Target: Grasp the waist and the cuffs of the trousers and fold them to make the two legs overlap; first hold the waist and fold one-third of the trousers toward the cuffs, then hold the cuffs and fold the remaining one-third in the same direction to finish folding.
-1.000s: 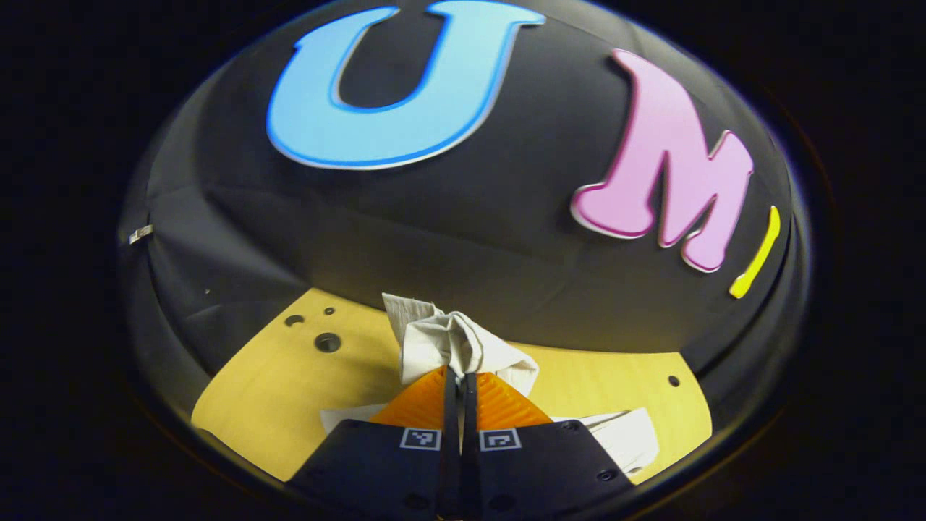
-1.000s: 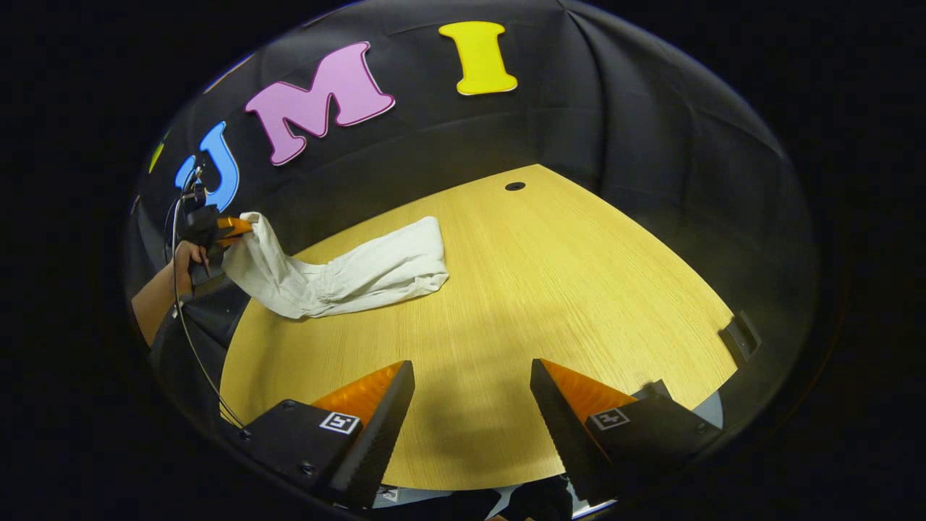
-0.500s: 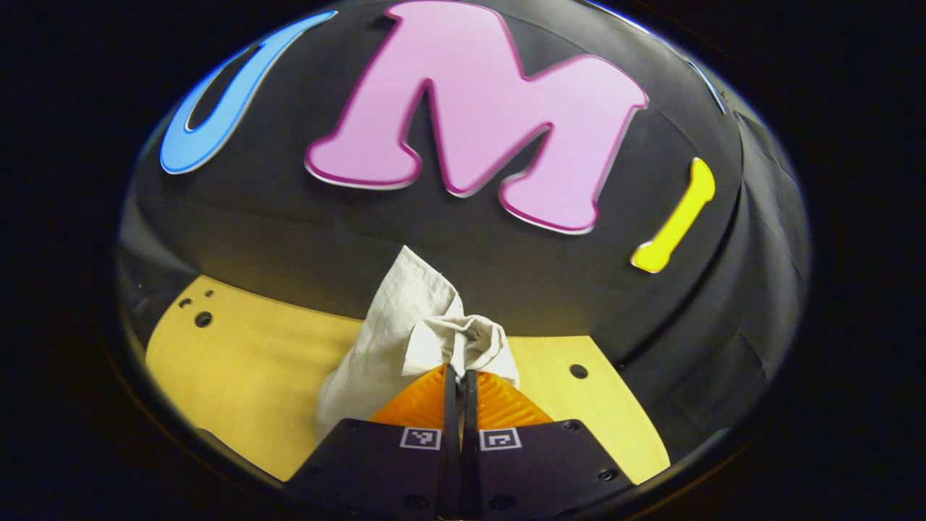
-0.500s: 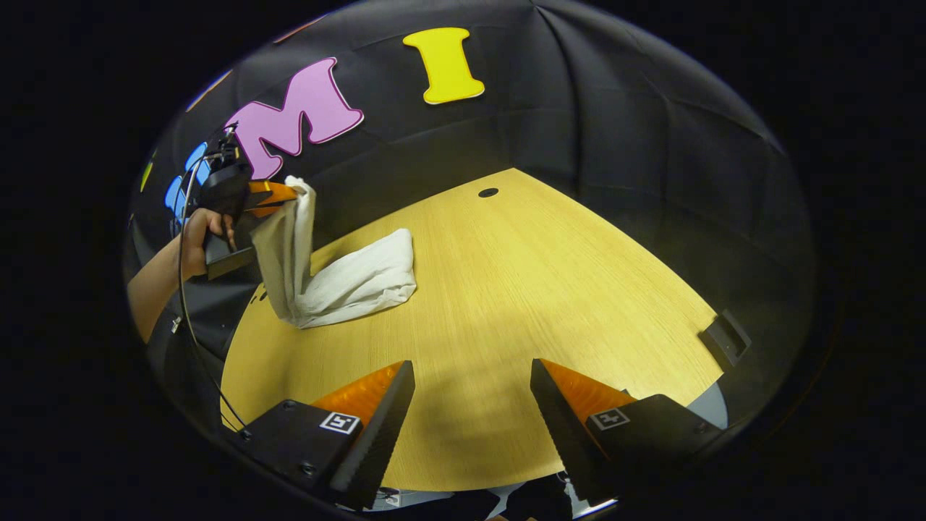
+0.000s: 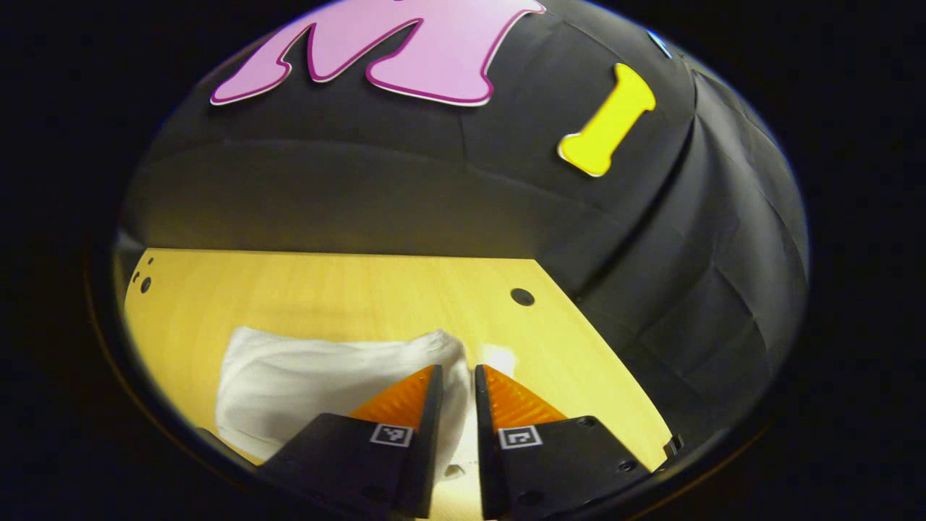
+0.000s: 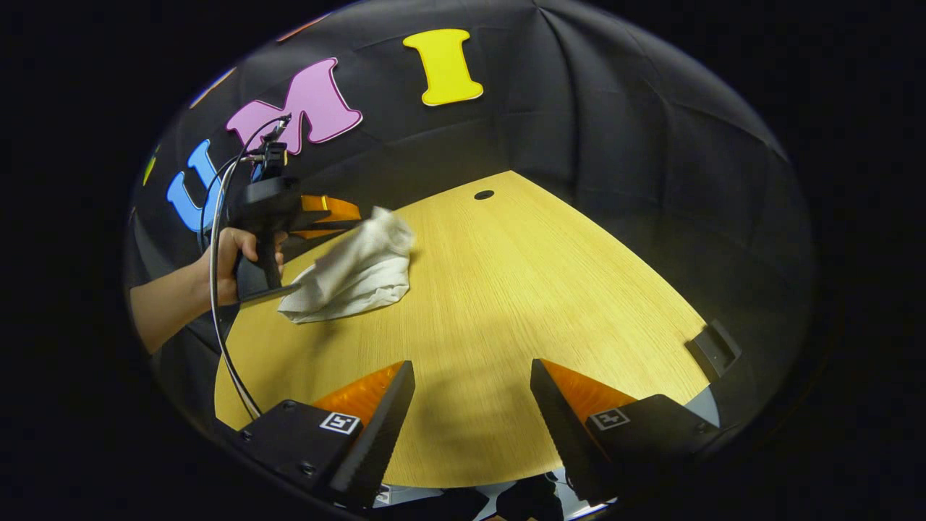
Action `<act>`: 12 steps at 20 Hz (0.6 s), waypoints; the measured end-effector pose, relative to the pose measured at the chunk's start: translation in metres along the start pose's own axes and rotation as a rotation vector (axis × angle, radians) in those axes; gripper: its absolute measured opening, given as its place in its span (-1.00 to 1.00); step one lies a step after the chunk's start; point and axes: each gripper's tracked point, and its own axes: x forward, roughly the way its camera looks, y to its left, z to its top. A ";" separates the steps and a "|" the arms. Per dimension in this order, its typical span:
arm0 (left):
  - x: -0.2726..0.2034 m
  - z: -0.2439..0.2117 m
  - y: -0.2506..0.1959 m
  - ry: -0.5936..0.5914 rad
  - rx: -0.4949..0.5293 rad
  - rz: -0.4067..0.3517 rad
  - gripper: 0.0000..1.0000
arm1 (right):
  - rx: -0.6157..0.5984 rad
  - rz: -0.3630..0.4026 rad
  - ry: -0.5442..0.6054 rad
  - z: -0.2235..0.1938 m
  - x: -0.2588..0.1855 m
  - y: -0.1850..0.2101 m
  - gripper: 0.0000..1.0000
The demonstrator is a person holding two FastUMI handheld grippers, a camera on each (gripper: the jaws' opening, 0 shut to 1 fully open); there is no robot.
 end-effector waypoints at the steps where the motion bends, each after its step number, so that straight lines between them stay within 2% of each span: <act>1: -0.004 -0.005 -0.002 0.004 0.010 -0.008 -0.11 | -0.004 0.005 0.002 -0.001 0.000 0.001 0.97; 2: -0.010 -0.012 -0.004 0.008 0.020 -0.009 0.17 | -0.008 0.009 0.001 0.000 0.001 0.003 0.97; 4: -0.031 -0.012 0.000 -0.015 0.051 0.004 0.24 | -0.015 0.017 -0.002 0.003 0.002 0.011 0.97; 6: -0.064 -0.003 0.005 -0.079 0.069 0.016 0.41 | -0.034 0.024 -0.014 0.011 0.004 0.018 0.97; 7: -0.085 0.001 0.007 -0.109 0.075 0.017 0.65 | -0.042 0.031 -0.023 0.017 0.004 0.024 0.97; 9: -0.122 0.007 0.012 -0.166 0.080 0.023 0.89 | -0.052 0.049 -0.044 0.029 0.004 0.036 0.97; 12: -0.186 0.011 0.030 -0.240 0.057 0.077 0.92 | -0.073 0.079 -0.076 0.048 0.001 0.057 0.97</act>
